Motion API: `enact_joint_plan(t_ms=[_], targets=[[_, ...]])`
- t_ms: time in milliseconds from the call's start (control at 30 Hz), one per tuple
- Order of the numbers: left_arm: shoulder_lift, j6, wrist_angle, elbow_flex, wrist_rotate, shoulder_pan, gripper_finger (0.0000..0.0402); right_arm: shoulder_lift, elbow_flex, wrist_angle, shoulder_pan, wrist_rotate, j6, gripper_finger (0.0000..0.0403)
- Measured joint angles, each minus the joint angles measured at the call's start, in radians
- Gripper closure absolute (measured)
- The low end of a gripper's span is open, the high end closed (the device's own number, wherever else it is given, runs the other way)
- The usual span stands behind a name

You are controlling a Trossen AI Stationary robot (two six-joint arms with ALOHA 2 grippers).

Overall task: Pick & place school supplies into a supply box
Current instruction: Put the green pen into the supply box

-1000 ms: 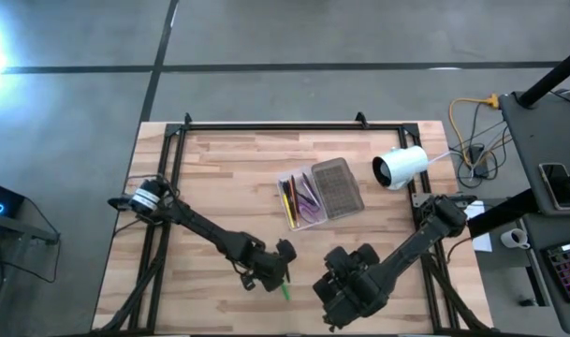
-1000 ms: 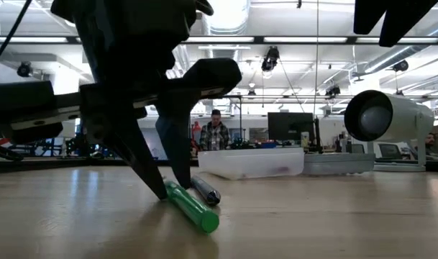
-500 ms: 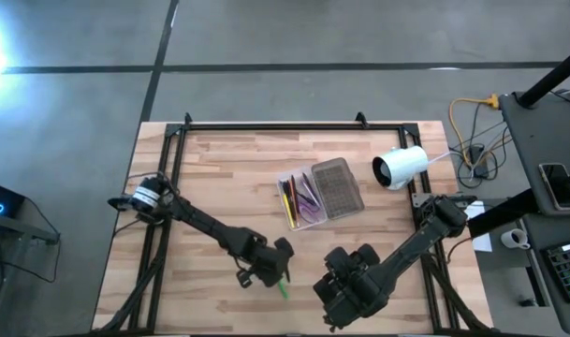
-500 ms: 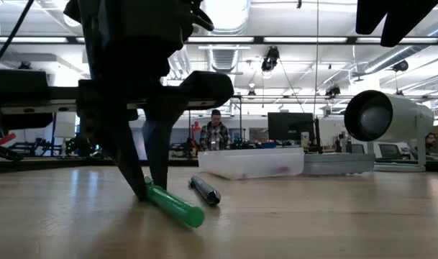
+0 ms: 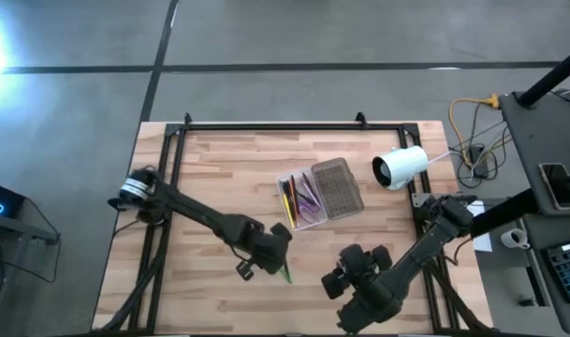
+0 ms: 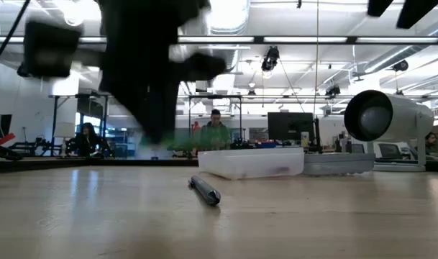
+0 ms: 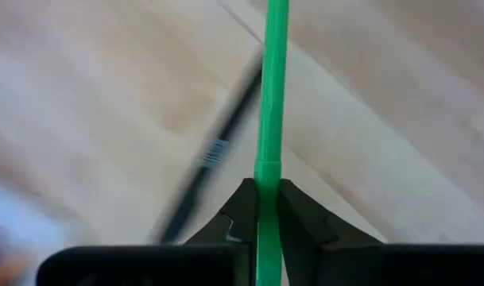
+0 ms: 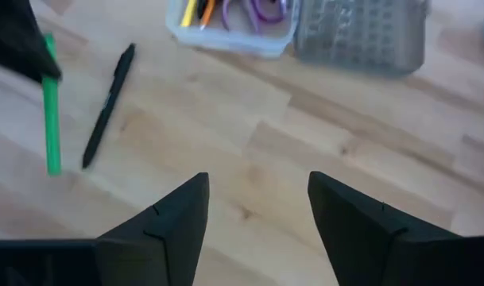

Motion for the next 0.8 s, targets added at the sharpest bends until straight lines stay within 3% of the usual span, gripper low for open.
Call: enact_joint_plan(t_ms=[200,400,633,800], targets=[[-0.078,0.191,0.008,-0.002,-0.135,0.094,0.0391,-0.016,-0.01,0.003,0.012,0.03,0.041,0.0214],[-0.057,0.568,0.103,0.0,-0.312,0.254,0.0392,-0.018,-0.01,0.003,0.011,0.073,0.088,0.0228],[-0.014,0.858,0.216,0.007,-0.318,0.409,0.0392,-0.018,-0.01,0.005,0.01,0.087,0.107,0.0237],[0.06,0.926,0.222,0.006,-0.308,0.424,0.0376,-0.018,-0.01,0.008,0.01,0.086,0.093,0.0239]])
